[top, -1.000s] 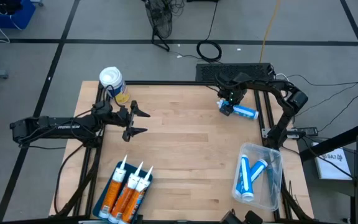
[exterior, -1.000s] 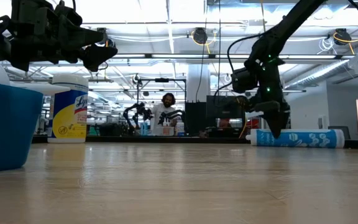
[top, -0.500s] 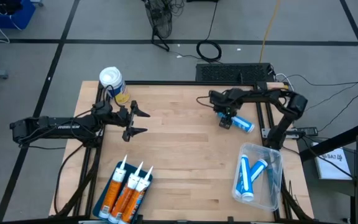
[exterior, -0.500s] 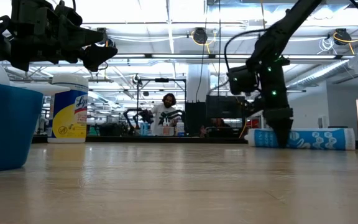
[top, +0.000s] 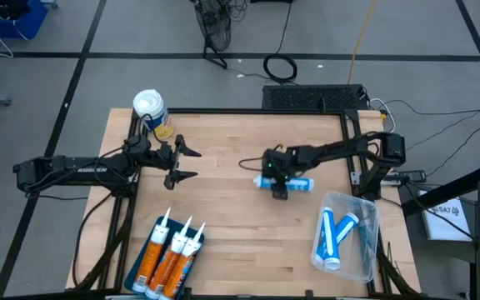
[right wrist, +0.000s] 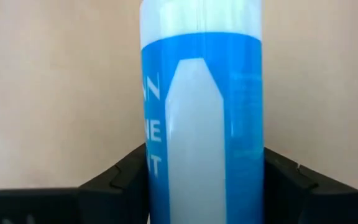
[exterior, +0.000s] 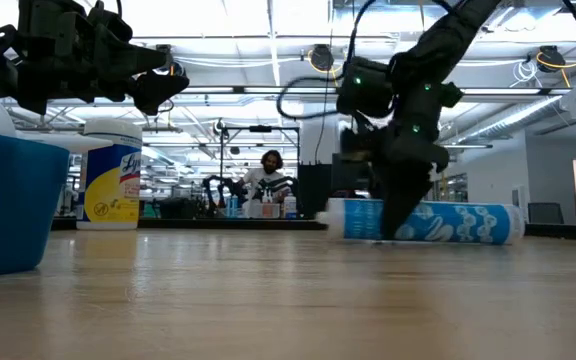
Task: Pick & place silicon tubes, Sealant and Lysol wipes
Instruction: Put the blue sealant into the transparent bin
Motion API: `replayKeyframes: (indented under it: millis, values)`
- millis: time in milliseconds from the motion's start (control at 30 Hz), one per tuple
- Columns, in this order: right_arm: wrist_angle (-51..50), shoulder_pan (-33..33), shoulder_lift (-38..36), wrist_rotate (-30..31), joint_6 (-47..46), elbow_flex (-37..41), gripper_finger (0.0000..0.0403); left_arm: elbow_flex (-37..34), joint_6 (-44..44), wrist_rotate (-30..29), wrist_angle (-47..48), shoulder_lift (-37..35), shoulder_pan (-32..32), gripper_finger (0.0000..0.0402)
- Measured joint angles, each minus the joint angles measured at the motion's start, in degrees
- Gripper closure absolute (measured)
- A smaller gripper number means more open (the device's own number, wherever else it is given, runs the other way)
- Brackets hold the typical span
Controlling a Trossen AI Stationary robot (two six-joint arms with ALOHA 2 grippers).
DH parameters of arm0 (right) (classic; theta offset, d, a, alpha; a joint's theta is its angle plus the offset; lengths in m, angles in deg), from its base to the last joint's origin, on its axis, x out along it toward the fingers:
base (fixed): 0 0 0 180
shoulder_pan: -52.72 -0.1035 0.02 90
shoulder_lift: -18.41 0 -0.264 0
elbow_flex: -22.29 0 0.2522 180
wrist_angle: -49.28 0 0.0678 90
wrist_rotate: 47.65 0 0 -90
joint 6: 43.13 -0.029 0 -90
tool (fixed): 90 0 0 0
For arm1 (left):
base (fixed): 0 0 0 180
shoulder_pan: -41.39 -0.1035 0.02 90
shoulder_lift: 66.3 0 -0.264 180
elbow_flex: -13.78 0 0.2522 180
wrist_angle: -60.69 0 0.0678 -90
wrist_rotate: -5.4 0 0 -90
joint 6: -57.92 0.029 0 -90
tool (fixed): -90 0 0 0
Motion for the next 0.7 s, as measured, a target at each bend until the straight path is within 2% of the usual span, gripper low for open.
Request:
replayKeyframes:
  millis: [133, 200, 467, 533, 700]
  values:
    - [12.5, -5.9, 0.5, -10.9, -2.9, 0.3, 0.0200, 0.0, 0.0, 0.0, 0.0, 0.0, 0.0, 0.0091]
    - [19.8, -8.9, 0.1, -14.4, -4.4, 0.3, 0.0200, 0.0, 0.0, 0.0, 0.0, 0.0, 0.0, 0.0092]
    - [41.8, -23.0, -5.3, -16.7, -11.4, 2.3, 0.0200, 0.0, 0.0, 0.0, 0.0, 0.0, 0.0, 0.0091]
    - [43.8, -27.1, -8.2, -14.8, -13.1, 2.2, 0.0200, 0.0, 0.0, 0.0, -0.3, 0.0, 0.0, 0.0092]
    - [43.3, -38.7, -18.2, 0.6, -13.1, 2.2, 0.0200, 0.0, 0.0, 0.0, -0.2, 0.0, 0.0, 0.0091]
